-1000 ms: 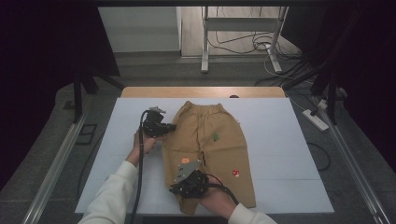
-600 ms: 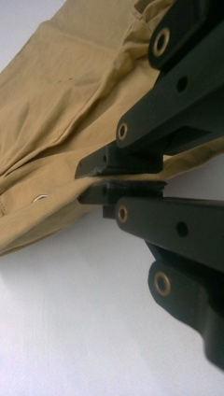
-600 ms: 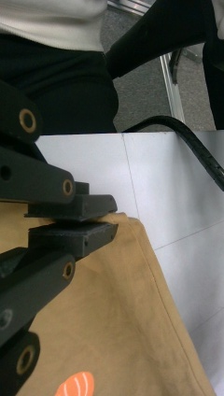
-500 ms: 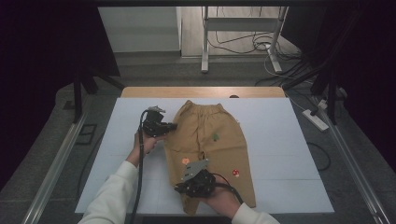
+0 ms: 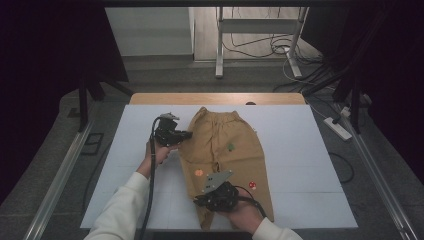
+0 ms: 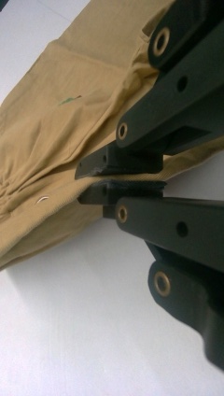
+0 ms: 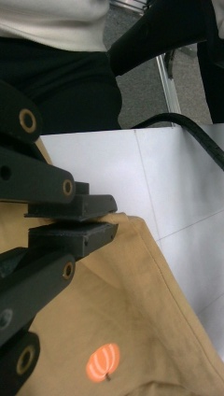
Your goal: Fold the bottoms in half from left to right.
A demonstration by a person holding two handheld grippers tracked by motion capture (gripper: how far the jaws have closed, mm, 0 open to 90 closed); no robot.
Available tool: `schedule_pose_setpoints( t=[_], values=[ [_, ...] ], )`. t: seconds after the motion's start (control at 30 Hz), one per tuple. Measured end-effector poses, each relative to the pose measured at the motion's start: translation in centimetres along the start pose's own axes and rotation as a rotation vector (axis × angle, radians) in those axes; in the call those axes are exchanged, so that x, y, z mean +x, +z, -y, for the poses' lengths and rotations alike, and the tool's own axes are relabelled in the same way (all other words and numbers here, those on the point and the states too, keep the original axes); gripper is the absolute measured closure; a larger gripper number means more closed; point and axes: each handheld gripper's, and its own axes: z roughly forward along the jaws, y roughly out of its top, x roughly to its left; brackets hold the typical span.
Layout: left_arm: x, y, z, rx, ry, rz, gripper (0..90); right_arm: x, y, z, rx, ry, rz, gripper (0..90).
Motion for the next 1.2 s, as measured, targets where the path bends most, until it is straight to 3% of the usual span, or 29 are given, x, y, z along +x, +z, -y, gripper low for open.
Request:
schedule_pose_setpoints(
  t=[0.47,1.2],
  values=[
    [-1.1,0.6,-0.9,-0.013,0.025,0.032,85.7,-0.5,-2.6,2.0,-0.020,0.052,0.047,85.3],
    [-2.0,0.6,-1.6,-0.043,0.030,0.040,85.1,-0.7,-4.4,3.3,-0.035,0.097,0.066,85.2]
  ],
)
